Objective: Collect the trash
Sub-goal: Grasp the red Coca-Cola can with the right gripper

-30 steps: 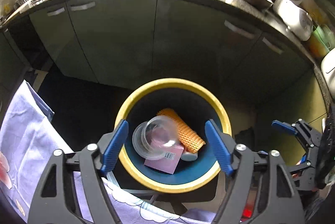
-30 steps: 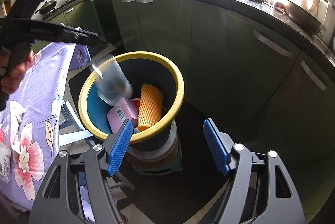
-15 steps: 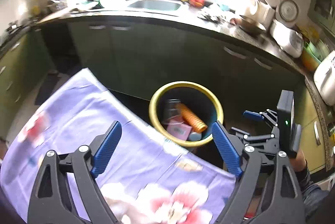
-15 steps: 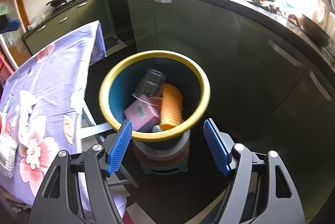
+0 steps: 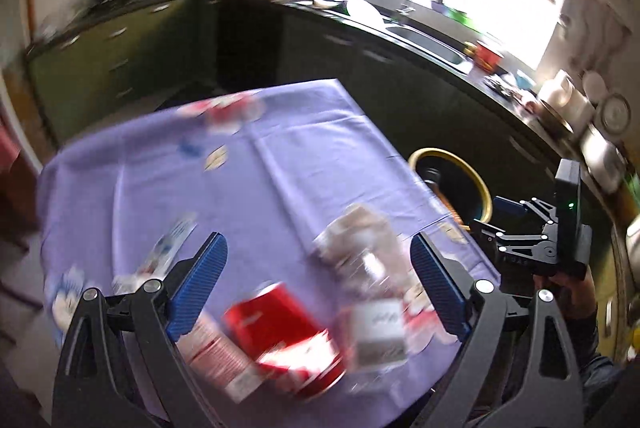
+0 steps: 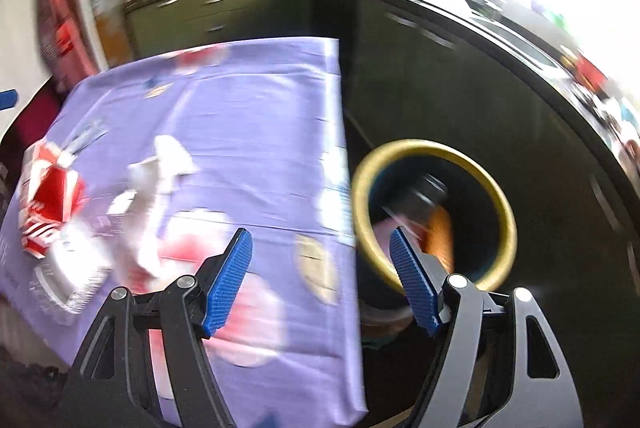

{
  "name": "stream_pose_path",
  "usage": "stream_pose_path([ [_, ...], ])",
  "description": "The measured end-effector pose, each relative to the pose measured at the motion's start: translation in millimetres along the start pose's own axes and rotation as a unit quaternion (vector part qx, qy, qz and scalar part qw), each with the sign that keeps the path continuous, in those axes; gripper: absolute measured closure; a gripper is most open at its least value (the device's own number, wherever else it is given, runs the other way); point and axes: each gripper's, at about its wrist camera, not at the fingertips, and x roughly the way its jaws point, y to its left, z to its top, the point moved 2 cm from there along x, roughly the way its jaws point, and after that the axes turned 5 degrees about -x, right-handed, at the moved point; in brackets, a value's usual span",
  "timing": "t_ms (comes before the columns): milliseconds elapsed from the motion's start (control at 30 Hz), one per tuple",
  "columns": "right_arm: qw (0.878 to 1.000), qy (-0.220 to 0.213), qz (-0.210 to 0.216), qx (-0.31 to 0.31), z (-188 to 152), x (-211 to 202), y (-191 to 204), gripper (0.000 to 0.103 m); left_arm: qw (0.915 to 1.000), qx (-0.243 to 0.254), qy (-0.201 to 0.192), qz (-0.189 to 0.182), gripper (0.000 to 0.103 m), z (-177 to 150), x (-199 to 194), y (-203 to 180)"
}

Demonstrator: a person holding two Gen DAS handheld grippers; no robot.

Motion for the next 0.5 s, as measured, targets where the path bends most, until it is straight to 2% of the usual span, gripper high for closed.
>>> stream_pose_path([
  [233,0.992,-0.006,0.095,-0.079,33,-8,86,0.032,0.9973,-0.050,-0.018,0.051,0.014,-35,-29,55],
  [367,0.979,0.012,0.169,-0.118,44,-7,140,0.032,0.9929,-0.079,-0.027,0.085,0.013,-51,-40,84],
  [500,0.963,0.045,0.232,-0.129,49,-3,182,0.032,0.9880,-0.096,-0.030,0.117,0.013,-65,-46,104],
])
